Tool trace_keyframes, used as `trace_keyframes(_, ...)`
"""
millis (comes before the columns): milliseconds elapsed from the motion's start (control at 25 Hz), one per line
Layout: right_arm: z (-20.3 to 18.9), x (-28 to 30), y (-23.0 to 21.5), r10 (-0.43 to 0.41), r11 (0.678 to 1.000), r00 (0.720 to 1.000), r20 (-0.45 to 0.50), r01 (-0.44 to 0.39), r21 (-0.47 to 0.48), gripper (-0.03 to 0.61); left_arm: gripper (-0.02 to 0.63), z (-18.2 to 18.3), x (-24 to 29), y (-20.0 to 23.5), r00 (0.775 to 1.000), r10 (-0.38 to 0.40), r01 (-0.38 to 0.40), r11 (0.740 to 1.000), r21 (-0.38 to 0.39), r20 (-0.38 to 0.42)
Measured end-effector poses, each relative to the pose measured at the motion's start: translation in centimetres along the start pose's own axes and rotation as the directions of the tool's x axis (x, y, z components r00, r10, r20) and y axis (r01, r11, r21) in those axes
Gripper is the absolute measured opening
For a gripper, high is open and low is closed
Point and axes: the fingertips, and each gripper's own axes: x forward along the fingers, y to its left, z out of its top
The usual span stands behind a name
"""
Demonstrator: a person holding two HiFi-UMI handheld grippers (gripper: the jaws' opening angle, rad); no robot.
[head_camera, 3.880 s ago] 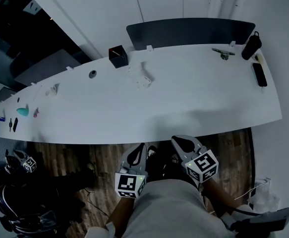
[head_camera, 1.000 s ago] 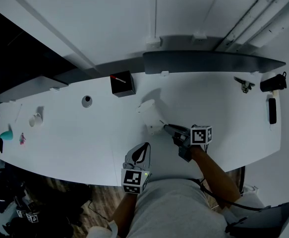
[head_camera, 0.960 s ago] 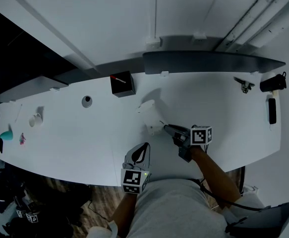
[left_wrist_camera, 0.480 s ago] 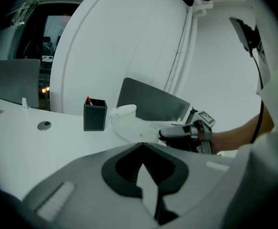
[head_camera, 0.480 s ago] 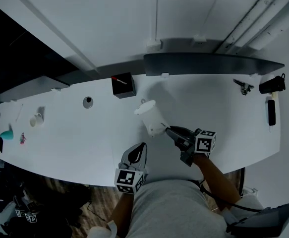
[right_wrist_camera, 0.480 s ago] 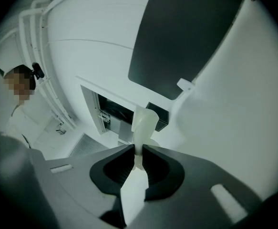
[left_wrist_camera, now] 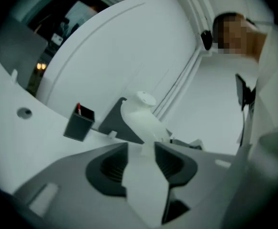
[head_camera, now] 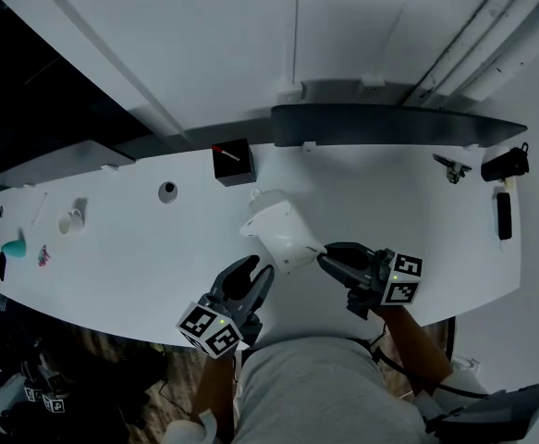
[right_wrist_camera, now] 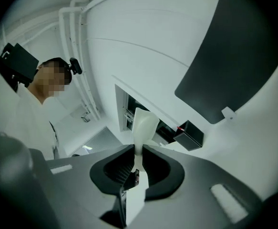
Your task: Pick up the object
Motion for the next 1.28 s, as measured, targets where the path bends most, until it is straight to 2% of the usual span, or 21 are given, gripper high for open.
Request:
trace_keyframes(40, 0.3, -0.1, 0.7, 0.023, 1.000, 1.000, 0.004, -0.023, -0.010, 0.057, 0.208, 0.3, 0.0, -0.6, 0.997, -0.076, 0.077, 0.994, -0.072, 0.012)
trace_keyframes(120, 0.8, -0.2, 2.1, 0.070, 0.997, 0.998, 0.003, -0.070, -0.028, 0.057, 0.258, 1.3, -0.3, -1.8, 0.975, -0.210, 0.220, 0.959, -0.179, 0.073)
trace_keyframes(160, 1.0, -0.3, 2.8, 0.094, 0.995, 0.996, -0.003, -0.094, -0.038, 0.057, 0.283, 2.0, -0.6, -2.3, 0.959, -0.260, 0.278, 0.939, -0.204, 0.110)
trace_keyframes(360, 1.0, -0.6, 5.6, 0.187, 0.975, 0.979, -0.082, -0.196, -0.109, 0.057, 0.327, 4.3, -1.2, -5.2, 0.883, -0.422, 0.462, 0.858, -0.223, 0.205)
trace_keyframes(480, 0.4, -0.5, 6.7, 0.208, 0.961, 0.966, -0.155, -0.231, -0.151, 0.057, 0.328, 4.7, -1.0, -6.4, 0.860, -0.463, 0.504, 0.835, -0.218, 0.217)
trace_keyframes(520, 0.2, -0.3, 6.9, 0.206, 0.960, 0.963, -0.175, -0.234, -0.156, 0.057, 0.322, 4.6, -0.9, -6.7, 0.859, -0.467, 0.506, 0.837, -0.209, 0.208)
trace_keyframes(600, -0.1, -0.1, 7.2, 0.198, 0.960, 0.960, -0.199, -0.231, -0.157, 0.057, 0.235, 4.4, -0.7, -7.1, 0.860, -0.472, 0.505, 0.843, -0.187, 0.193)
trace_keyframes(800, -0.6, -0.2, 6.7, 0.167, 0.958, 0.963, -0.212, -0.210, -0.197, 0.061, 0.202, 4.6, -1.0, -7.8, 0.859, -0.478, 0.503, 0.855, -0.125, 0.184)
trace_keyframes(920, -1.3, 0.3, 6.0, 0.082, 0.947, 0.963, -0.257, -0.156, -0.280, 0.076, 0.172, 4.4, -1.1, -8.2, 0.869, -0.470, 0.482, 0.874, -0.056, 0.154)
trace_keyframes(1000, -1.9, 0.8, 5.6, 0.015, 0.931, 0.956, -0.292, -0.120, -0.346, 0.169, 0.138, 4.3, -1.0, -8.3, 0.883, -0.448, 0.455, 0.890, -0.019, 0.140)
trace_keyframes(1160, -2.0, 0.9, 5.1, -0.070, 0.898, 0.953, -0.294, -0.068, -0.434, 0.169, 0.137, 4.3, -1.0, -8.4, 0.904, -0.405, 0.404, 0.914, 0.037, 0.138)
trace_keyframes(1280, -2.1, 0.1, 3.6, -0.194, 0.863, 0.932, -0.305, 0.014, -0.506, 0.169, 0.137, 4.3, -1.1, -8.1, 0.931, -0.346, 0.335, 0.937, 0.101, 0.119)
